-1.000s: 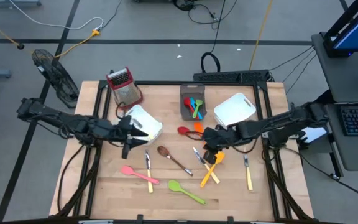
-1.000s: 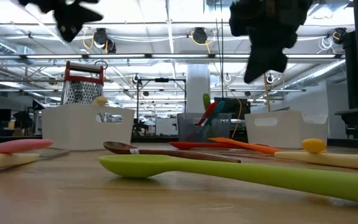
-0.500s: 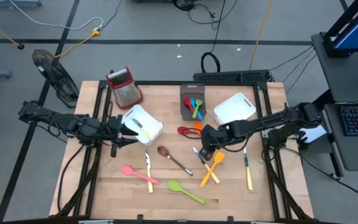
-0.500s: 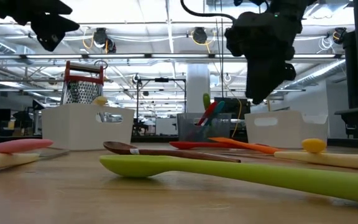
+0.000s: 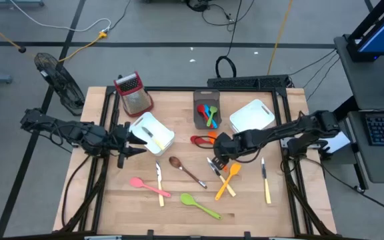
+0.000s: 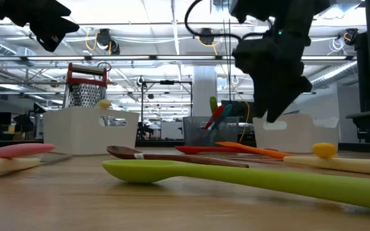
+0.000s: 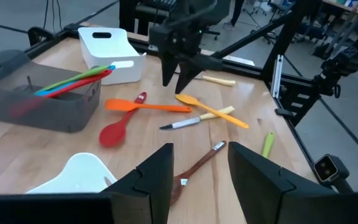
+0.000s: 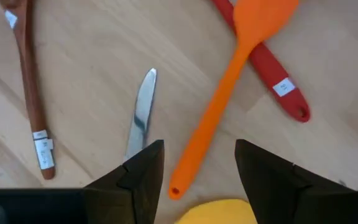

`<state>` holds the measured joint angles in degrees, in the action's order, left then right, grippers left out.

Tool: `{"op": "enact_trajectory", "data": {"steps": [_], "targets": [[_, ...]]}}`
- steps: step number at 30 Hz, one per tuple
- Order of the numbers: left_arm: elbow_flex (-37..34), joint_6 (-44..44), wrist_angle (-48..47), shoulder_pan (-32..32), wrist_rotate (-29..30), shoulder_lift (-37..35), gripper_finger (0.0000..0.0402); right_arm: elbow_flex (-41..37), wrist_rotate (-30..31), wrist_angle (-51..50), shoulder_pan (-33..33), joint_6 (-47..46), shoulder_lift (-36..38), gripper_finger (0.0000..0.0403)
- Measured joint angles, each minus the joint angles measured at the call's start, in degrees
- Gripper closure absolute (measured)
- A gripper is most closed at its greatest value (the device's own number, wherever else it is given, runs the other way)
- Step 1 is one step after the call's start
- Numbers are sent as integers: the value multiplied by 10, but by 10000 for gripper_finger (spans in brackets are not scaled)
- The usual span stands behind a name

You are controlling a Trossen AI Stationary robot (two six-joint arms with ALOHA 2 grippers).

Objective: Pick & Place Kitchen Items
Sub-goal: Put the orange spatula into the black bin

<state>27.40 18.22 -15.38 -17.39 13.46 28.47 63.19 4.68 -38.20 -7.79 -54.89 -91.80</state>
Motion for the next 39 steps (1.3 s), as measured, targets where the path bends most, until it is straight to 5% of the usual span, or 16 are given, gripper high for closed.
{"op": "enact_trajectory", "data": {"steps": [27, 39], "targets": [[0, 9, -27, 0, 1, 0, 247, 3, -9, 14, 5, -120, -138, 212], [0, 8, -29, 0, 1, 0, 247, 1, -1, 8, 6, -148, -140, 367]]}}
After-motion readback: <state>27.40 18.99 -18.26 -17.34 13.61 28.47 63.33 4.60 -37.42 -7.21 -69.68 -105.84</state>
